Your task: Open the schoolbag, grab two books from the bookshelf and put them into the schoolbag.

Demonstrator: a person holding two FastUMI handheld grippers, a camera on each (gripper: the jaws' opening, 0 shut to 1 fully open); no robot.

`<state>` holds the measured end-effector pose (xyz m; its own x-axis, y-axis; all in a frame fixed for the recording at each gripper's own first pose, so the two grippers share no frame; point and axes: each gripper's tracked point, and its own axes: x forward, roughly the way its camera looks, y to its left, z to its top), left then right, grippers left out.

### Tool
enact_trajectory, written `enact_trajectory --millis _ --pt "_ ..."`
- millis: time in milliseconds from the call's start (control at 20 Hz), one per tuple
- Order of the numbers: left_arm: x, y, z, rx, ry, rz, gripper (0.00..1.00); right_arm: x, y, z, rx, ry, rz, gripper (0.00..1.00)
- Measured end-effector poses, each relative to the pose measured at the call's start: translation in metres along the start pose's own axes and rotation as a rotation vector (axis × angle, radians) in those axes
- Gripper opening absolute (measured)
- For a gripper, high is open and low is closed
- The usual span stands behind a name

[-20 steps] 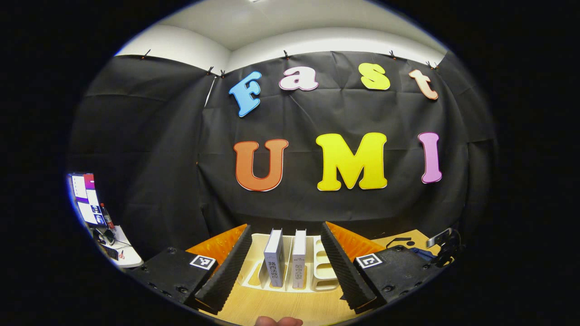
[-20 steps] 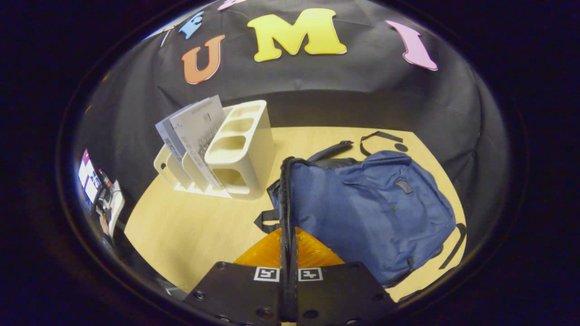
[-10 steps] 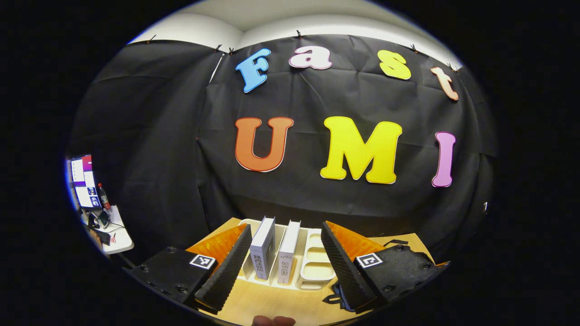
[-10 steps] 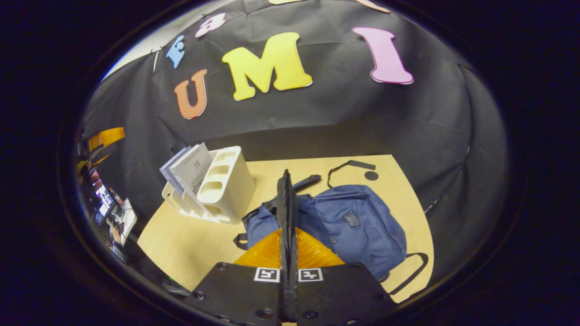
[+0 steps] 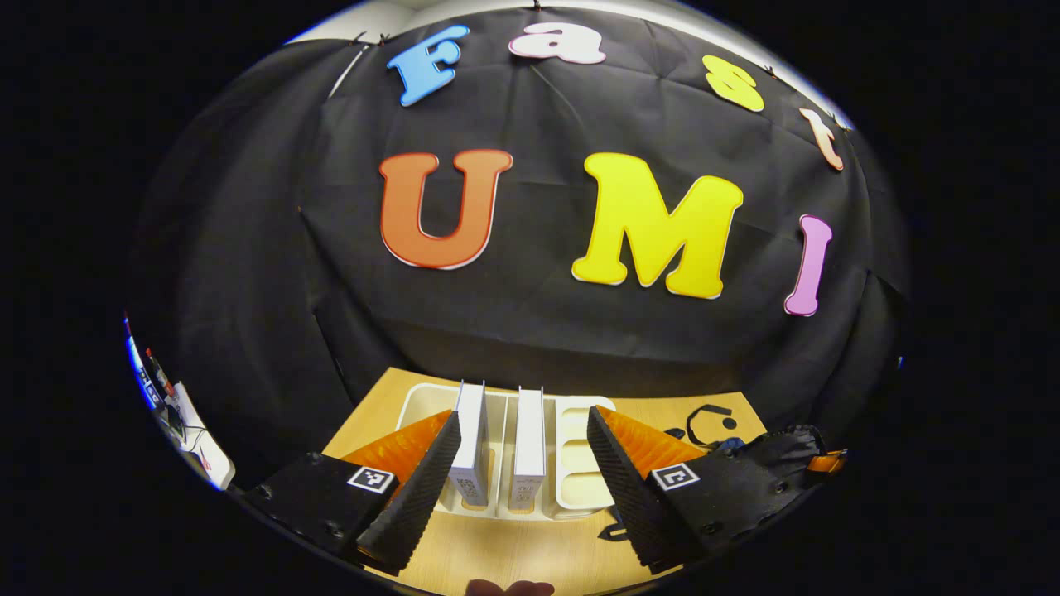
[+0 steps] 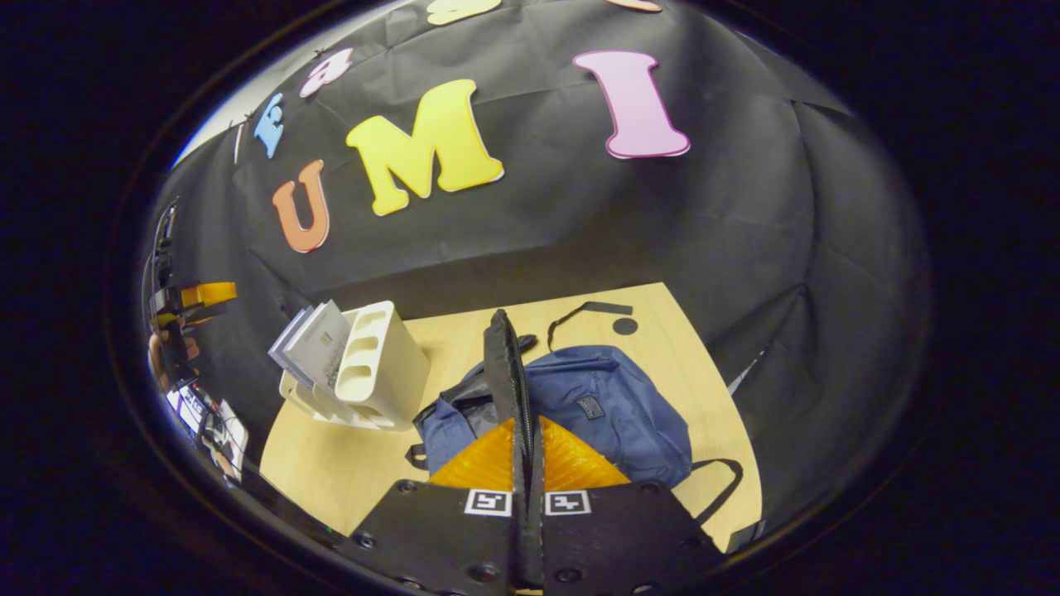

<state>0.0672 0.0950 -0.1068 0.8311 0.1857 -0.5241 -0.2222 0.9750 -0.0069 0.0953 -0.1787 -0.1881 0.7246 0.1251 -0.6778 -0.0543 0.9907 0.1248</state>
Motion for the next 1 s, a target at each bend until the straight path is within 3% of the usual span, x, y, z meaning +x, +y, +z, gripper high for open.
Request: enact_trajectory --millis 150,550,800,1000 --pt "0.025 0.005 -0.006 -0.015 0.133 -0.064 0.97 -0.005 -0.004 0.003 0.045 -0.01 -0.035 0.02" --pt "0.096 -0.015 -0.054 0.123 0.548 -0.166 0.98 -0.004 -0.019 -0.004 0.109 0.001 -0.108 0.0" --pt "0.127 -0.012 -0.09 0.119 0.796 -0.131 0.98 -0.005 -0.023 -0.001 0.092 -0.003 -0.125 0.0" --pt "0.14 -0.006 -0.109 0.135 0.874 -0.077 0.98 -0.005 -0.026 -0.004 0.093 -0.003 -0.124 0.0"
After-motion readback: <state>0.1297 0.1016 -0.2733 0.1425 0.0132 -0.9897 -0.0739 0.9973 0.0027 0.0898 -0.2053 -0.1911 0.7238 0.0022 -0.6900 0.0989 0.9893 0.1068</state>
